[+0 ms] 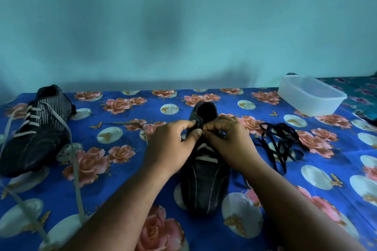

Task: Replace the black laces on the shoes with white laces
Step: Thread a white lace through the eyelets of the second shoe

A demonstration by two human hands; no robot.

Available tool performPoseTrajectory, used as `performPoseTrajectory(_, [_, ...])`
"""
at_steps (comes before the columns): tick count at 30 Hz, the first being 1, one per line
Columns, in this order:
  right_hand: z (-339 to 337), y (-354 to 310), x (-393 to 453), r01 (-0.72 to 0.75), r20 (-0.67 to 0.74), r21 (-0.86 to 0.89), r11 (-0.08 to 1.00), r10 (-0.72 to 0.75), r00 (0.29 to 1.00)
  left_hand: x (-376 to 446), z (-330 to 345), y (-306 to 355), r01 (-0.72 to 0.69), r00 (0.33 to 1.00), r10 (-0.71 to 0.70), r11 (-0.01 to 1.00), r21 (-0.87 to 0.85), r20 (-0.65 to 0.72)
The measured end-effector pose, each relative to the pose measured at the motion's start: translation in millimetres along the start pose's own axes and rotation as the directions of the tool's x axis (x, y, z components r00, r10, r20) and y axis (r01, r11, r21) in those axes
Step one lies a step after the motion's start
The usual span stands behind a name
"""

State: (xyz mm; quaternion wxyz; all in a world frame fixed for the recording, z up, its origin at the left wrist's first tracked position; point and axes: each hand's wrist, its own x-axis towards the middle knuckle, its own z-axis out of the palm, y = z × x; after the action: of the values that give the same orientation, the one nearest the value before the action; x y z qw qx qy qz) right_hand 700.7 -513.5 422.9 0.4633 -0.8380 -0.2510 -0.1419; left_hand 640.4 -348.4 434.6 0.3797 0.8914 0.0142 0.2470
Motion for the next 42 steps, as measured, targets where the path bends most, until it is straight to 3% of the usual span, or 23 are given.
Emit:
performPoseTrajectory(8, [-1,13,4,0.017,-0.029,-0.013,1.000,-0.018,0.999,7,0,-17,-0.109,0.994,0.107,0.992,-0.058,-0.036])
performPoseTrajectory(14, [-1,18,7,0.065,0.049,0.075,0.995,-0.069,0.996,9,2,-21,-0.167,0.985,0.168,0.985,-0.033,0.022])
performPoseTrajectory(18, [-12,19,8,0.010,0.048,0.115,0.993,-0.016,0.999,14,-2,-27,-0.054,0.992,0.071,0.986,-0.159,0.104])
performPoseTrajectory(24, [-24,31,9,-0.076,0.123,0.000,0.997,0.075,0.990,19,-19,-39,0.161,0.976,-0.102,0.935,-0.316,0.193])
performPoseTrajectory(29, [-29,26,9,-0.120,0.168,0.049,0.992,0.110,0.980,26,-29,-52,0.379,0.924,-0.340,0.760,-0.528,0.175])
performPoseTrajectory(30, [-29,25,8,-0.125,0.176,0.054,0.991,0.114,0.978,29,-32,-56,0.390,0.915,-0.390,0.781,-0.487,0.107])
performPoseTrajectory(32, [-30,24,8,-0.138,0.188,0.069,0.988,0.123,0.974,31,-36,-63,0.376,0.912,-0.403,0.895,-0.238,-0.072])
performPoseTrajectory(34, [-30,22,7,-0.150,0.194,0.078,0.986,0.132,0.972,29,-33,-60,0.318,0.934,-0.335,0.937,-0.141,-0.122])
performPoseTrajectory(37, [-29,19,6,-0.158,0.189,0.081,0.984,0.140,0.972,26,-18,-52,0.047,0.998,-0.054,0.977,-0.209,-0.028])
performPoseTrajectory(39, [-29,17,6,-0.156,0.190,0.074,0.985,0.140,0.972,23,-12,-48,-0.153,0.988,0.154,0.982,-0.113,0.007])
performPoseTrajectory(42, [-29,18,7,-0.153,0.188,0.068,0.986,0.138,0.972,16,0,-44,-0.210,0.972,0.210,0.978,-0.002,0.106])
